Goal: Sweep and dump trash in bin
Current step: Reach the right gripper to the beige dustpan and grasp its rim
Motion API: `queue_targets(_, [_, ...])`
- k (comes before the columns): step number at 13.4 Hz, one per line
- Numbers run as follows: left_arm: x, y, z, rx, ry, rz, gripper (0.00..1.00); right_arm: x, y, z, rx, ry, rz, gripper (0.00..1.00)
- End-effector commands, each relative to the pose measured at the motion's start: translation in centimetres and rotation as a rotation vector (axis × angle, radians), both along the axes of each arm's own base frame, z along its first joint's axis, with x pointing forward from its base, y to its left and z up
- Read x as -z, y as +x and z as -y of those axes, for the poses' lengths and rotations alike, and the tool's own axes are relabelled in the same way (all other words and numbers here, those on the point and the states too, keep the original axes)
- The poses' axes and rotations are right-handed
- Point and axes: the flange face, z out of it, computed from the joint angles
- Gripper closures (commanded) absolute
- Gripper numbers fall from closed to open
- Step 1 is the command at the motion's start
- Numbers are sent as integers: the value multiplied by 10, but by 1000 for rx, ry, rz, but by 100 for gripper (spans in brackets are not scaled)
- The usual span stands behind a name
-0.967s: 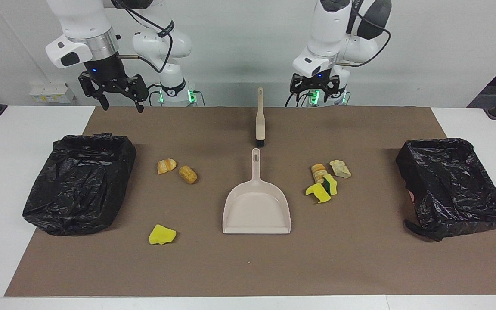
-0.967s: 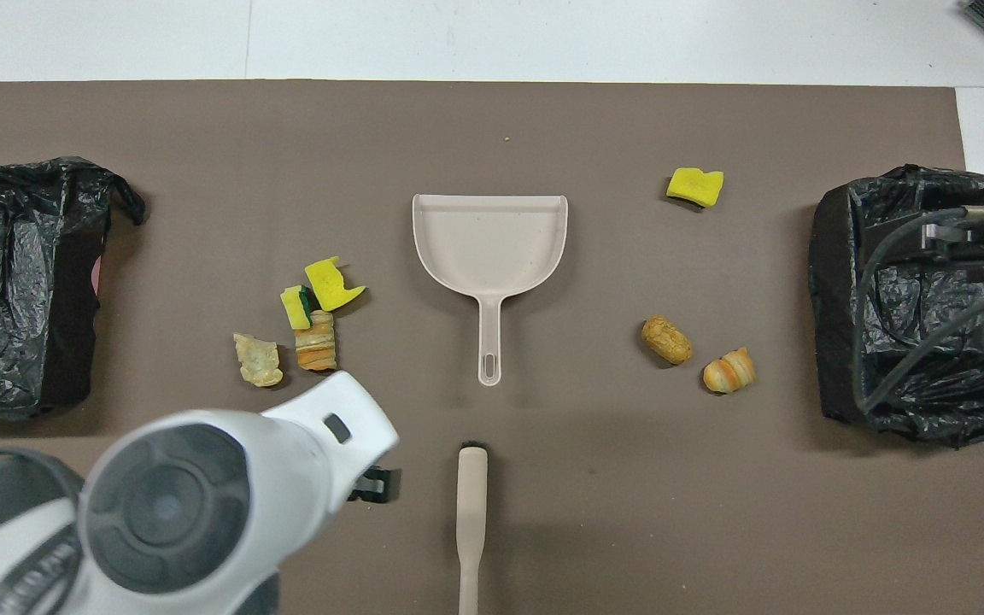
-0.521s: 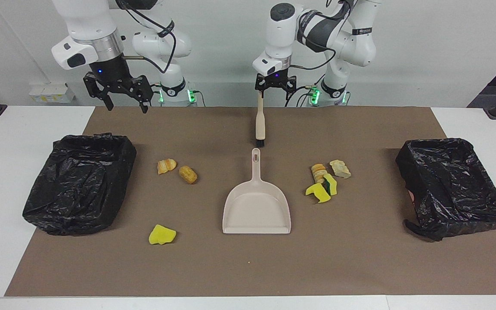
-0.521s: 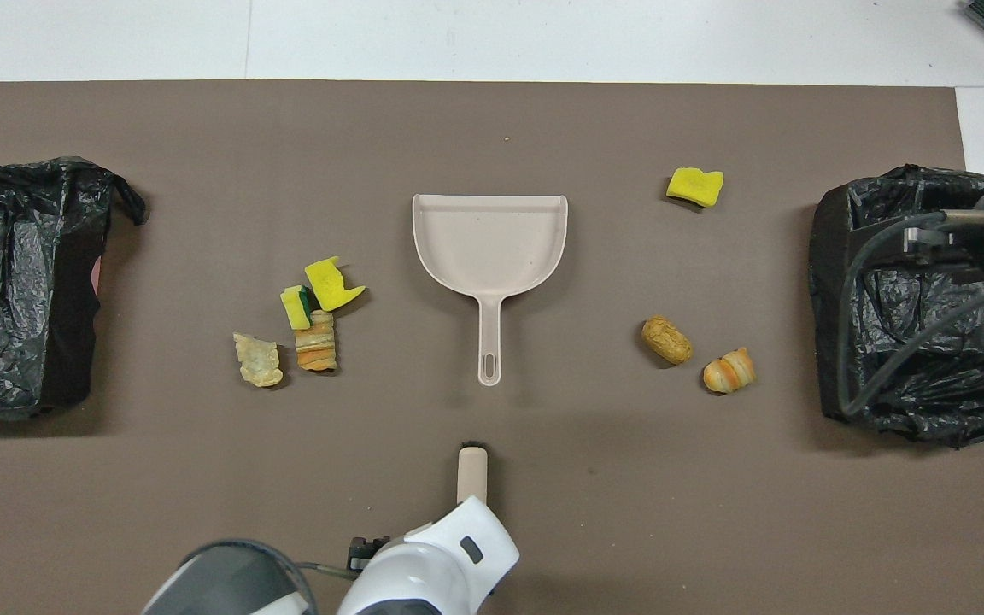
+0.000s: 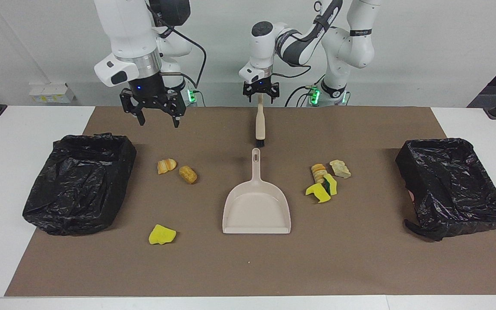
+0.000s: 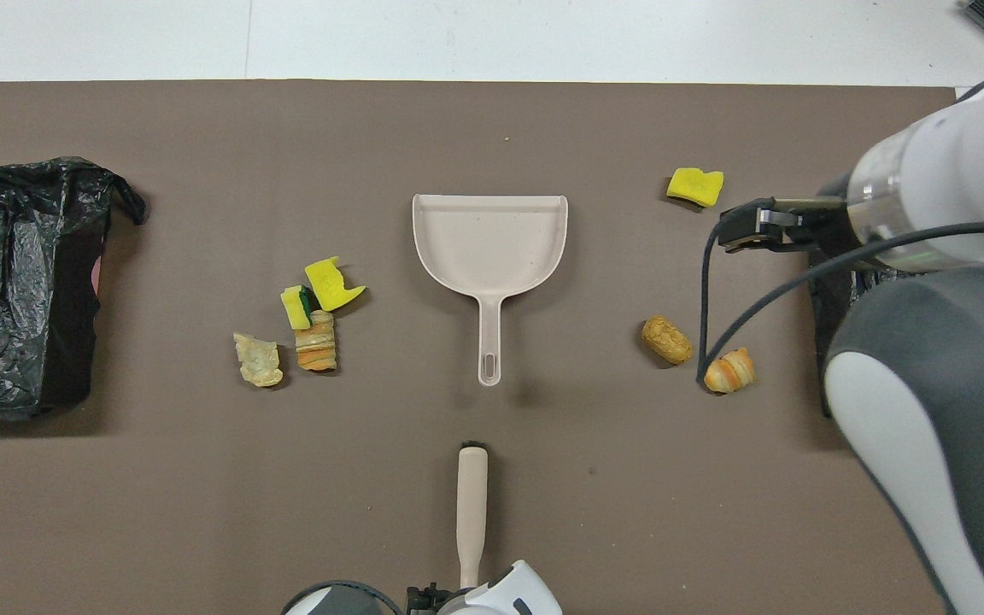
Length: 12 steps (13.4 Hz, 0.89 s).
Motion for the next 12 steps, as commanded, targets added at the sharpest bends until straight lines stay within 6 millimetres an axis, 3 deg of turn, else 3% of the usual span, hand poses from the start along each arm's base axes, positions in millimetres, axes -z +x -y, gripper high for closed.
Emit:
queue_targets(1, [12, -12, -5, -1, -12, -4, 0, 32, 9, -49, 33, -26, 9, 0])
queue_targets(5, [18, -16, -6, 15, -14, -3, 0, 86, 17, -110, 11, -71, -12, 0])
queue_targets(7, [36, -17, -4, 20, 21, -23, 0, 94, 21, -116, 14, -57, -2, 0])
queue_targets(8, [35, -16, -3, 19, 27, -28, 5, 96, 21, -118, 10, -60, 3, 0])
queue_targets(10, [26, -9, 0, 12, 14, -23, 30, 108, 15, -142, -28, -55, 7, 0])
queue_targets(11, [21, -6, 3, 5, 10, -21, 32, 120, 17, -150, -38, -54, 0, 0])
queue_targets(12, [19, -5, 3, 9, 15, -25, 44, 126, 17, -155, -46, -52, -1, 0])
